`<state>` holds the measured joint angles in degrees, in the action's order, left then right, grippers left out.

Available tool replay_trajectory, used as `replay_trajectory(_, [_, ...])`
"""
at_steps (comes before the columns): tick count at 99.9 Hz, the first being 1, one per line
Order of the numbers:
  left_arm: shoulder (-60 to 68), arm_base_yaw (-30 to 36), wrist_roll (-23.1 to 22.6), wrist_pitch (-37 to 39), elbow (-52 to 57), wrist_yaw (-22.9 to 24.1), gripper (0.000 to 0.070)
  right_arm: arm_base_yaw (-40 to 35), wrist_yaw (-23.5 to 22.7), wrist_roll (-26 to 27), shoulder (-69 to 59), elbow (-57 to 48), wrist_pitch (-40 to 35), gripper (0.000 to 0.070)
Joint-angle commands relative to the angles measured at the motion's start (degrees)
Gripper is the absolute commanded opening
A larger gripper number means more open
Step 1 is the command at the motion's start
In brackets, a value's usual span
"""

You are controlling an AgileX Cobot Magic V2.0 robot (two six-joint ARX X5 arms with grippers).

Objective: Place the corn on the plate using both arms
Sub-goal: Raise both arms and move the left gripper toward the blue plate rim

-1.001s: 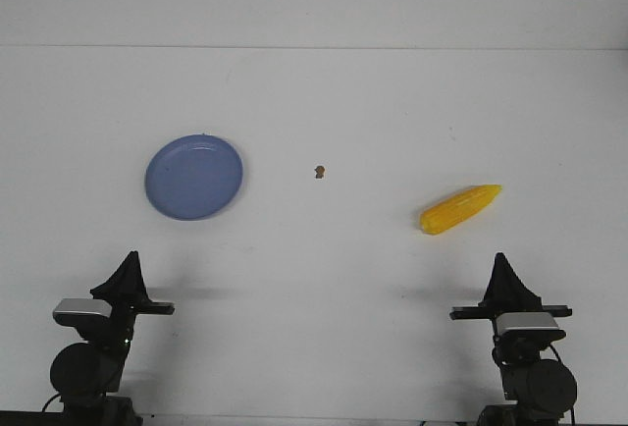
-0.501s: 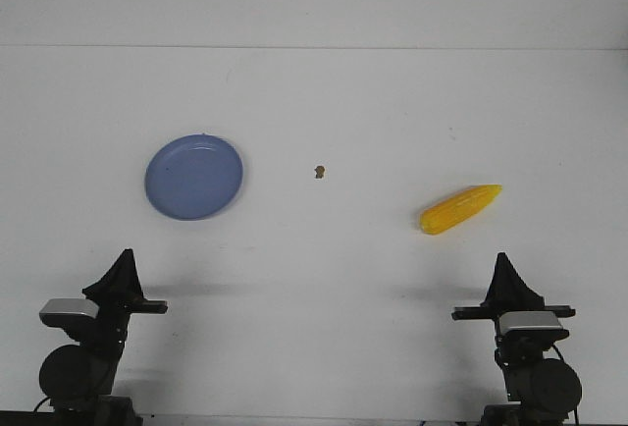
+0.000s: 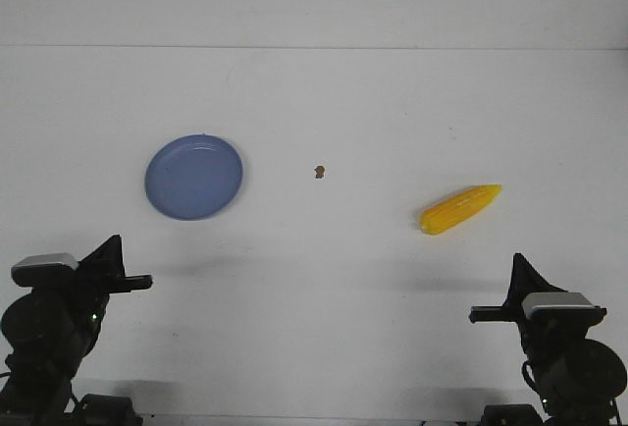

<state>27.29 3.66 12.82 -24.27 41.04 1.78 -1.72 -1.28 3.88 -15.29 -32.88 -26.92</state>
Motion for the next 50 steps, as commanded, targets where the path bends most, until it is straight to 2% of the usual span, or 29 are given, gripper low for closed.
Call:
replay_trajectory(1, [3.6, 0.1, -0.6, -2.8, 4.0, 0.1, 0.0016, 0.0, 0.2, 0.6, -4.0, -4.0, -3.7, 0.0])
replay_trajectory(12, [8.5, 0.1, -2.2, -6.4, 8.3, 0.1, 0.0016, 0.0, 0.2, 0.6, -11.7, -10.1, -10.3, 0.0])
replay_trajectory(23, [12.0, 0.1, -2.3, -7.6, 9.9, 0.0, 0.0016, 0.0, -0.2, 0.6, -17.7, -13.7, -13.6, 0.0])
replay_trajectory(50, [15.0, 0.1, -2.3, -9.2, 9.9, -0.7, 0.0016, 0.0, -0.3, 0.6, -24.1, -14.8, -13.3, 0.0])
